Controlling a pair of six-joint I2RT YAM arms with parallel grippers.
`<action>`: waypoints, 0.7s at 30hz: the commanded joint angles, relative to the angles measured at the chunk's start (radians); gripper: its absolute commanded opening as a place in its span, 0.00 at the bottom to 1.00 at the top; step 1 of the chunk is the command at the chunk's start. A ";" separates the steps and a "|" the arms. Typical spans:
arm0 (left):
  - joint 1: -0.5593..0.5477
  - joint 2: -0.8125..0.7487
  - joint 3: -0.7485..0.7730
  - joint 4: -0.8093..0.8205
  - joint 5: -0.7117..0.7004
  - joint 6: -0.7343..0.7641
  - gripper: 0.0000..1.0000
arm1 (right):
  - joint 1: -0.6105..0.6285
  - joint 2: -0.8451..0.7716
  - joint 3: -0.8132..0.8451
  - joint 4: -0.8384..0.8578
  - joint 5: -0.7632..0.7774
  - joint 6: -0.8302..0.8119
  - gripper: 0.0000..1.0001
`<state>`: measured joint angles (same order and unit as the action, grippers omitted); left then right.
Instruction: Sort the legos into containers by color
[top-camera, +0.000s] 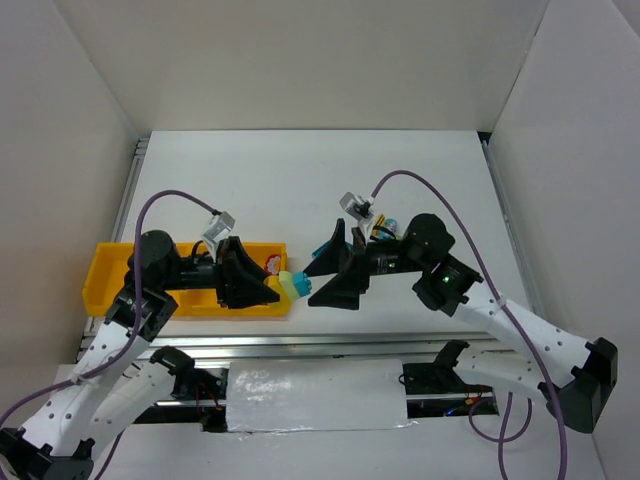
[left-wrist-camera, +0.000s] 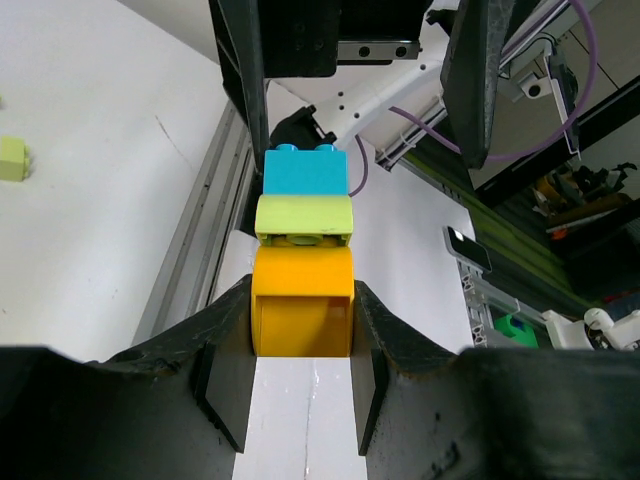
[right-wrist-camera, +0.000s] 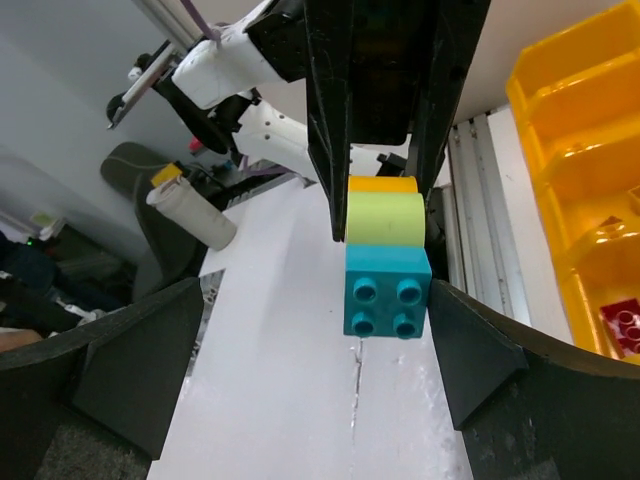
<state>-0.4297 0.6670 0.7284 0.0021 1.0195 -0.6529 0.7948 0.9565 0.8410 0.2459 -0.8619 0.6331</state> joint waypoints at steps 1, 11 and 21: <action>-0.003 -0.015 -0.009 0.093 0.025 -0.005 0.00 | 0.052 0.031 0.044 0.047 0.009 -0.007 0.99; -0.003 -0.033 -0.011 0.078 0.008 0.002 0.00 | 0.152 0.162 0.124 -0.021 0.115 -0.107 0.56; -0.004 -0.047 -0.023 0.087 0.021 0.010 0.00 | 0.135 0.097 0.080 -0.059 0.124 -0.194 0.00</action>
<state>-0.4305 0.6373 0.7124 0.0307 1.0180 -0.6579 0.9375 1.1080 0.9104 0.1810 -0.7277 0.4946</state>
